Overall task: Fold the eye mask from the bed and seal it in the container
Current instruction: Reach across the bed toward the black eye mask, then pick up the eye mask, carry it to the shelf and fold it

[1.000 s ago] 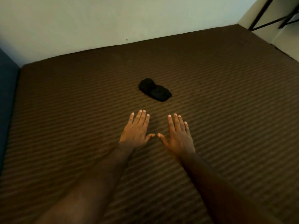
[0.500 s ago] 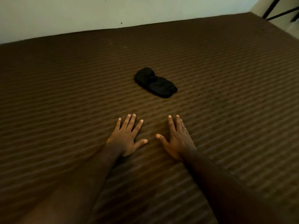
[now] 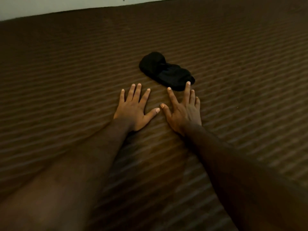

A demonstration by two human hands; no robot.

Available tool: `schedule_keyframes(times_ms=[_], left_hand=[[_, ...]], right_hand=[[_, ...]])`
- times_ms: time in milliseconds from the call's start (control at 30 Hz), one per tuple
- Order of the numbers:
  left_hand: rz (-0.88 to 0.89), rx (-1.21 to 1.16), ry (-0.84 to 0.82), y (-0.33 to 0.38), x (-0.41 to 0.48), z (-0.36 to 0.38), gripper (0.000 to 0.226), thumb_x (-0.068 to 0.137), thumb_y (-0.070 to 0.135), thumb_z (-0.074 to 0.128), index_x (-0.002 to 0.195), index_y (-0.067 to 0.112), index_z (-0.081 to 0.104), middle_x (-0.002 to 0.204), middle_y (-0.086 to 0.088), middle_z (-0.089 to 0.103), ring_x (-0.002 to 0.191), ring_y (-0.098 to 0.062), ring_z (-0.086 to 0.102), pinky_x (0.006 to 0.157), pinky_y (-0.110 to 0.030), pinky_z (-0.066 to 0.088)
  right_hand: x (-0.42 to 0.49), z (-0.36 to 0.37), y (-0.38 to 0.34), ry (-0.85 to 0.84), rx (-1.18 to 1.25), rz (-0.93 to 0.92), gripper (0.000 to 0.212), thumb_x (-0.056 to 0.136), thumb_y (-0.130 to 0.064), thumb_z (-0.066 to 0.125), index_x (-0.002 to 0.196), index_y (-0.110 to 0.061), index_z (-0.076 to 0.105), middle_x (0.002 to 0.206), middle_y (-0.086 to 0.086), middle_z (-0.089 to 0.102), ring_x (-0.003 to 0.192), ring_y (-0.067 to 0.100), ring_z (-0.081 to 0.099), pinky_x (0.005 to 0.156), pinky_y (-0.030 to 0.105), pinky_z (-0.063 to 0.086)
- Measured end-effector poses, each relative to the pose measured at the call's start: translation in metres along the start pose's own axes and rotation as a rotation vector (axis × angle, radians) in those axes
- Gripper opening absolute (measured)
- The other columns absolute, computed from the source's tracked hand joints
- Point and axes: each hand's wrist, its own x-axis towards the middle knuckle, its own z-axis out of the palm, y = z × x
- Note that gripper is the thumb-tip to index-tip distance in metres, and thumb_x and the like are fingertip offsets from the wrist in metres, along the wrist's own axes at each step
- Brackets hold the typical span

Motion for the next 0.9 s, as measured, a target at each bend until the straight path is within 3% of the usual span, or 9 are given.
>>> schedule_keyframes(times_ms=[200, 333, 533, 667, 800, 900], left_hand=[[-0.011, 0.022, -0.003, -0.001, -0.001, 0.002, 0.086, 0.084, 0.079, 0.006, 0.153, 0.028, -0.003, 0.163, -0.007, -0.008, 0.149, -0.024, -0.012, 0.118, -0.056, -0.006], [-0.021, 0.003, -0.044, 0.001, -0.002, 0.001, 0.084, 0.085, 0.077, 0.006, 0.153, 0.028, -0.003, 0.163, -0.006, -0.01, 0.149, -0.023, -0.013, 0.118, -0.056, -0.007], [-0.063, -0.057, -0.161, 0.005, 0.004, -0.012, 0.075, 0.092, 0.068, 0.008, 0.154, 0.027, -0.004, 0.163, -0.006, -0.011, 0.149, -0.023, -0.014, 0.117, -0.056, -0.01], [-0.155, -0.142, -0.198, 0.021, -0.014, -0.026, 0.081, 0.094, 0.065, 0.021, 0.153, 0.019, -0.011, 0.162, -0.01, -0.011, 0.149, -0.026, -0.011, 0.117, -0.059, -0.005], [-0.111, -0.217, -0.122, 0.045, -0.046, -0.044, 0.096, 0.091, 0.055, 0.05, 0.15, 0.025, -0.02, 0.162, -0.014, -0.007, 0.149, -0.031, 0.0, 0.118, -0.058, 0.007], [0.006, -0.144, -0.015, 0.061, -0.053, -0.068, 0.084, 0.093, 0.047, 0.053, 0.154, 0.025, -0.001, 0.162, -0.011, 0.007, 0.149, -0.027, 0.006, 0.119, -0.054, 0.01]], right_hand=[[0.013, -0.01, 0.005, -0.115, -0.071, -0.026, 0.085, 0.088, -0.077, 0.018, 0.157, -0.027, 0.01, 0.165, 0.009, -0.008, 0.149, 0.039, 0.006, 0.117, 0.057, 0.01], [0.024, -0.029, 0.007, -0.221, -0.12, -0.014, 0.094, 0.086, -0.08, 0.027, 0.155, -0.018, 0.018, 0.165, 0.007, 0.008, 0.147, 0.035, 0.016, 0.115, 0.055, 0.019], [-0.023, -0.057, 0.01, -0.067, -0.103, -0.067, 0.049, 0.097, -0.047, 0.047, 0.133, -0.015, 0.052, 0.143, 0.01, 0.045, 0.133, 0.031, 0.037, 0.107, 0.051, 0.033], [-0.059, -0.083, 0.021, -0.092, -0.145, -0.184, 0.041, 0.099, -0.038, 0.045, 0.133, -0.017, 0.051, 0.142, 0.007, 0.046, 0.129, 0.028, 0.04, 0.105, 0.048, 0.035], [-0.08, -0.113, 0.014, -0.139, -0.151, -0.235, 0.042, 0.099, -0.032, 0.045, 0.138, -0.017, 0.045, 0.147, 0.007, 0.041, 0.128, 0.028, 0.042, 0.103, 0.046, 0.037], [-0.094, -0.138, 0.003, -0.114, -0.123, -0.247, 0.038, 0.1, -0.03, 0.044, 0.136, -0.019, 0.049, 0.141, 0.006, 0.047, 0.125, 0.026, 0.044, 0.103, 0.045, 0.037]])
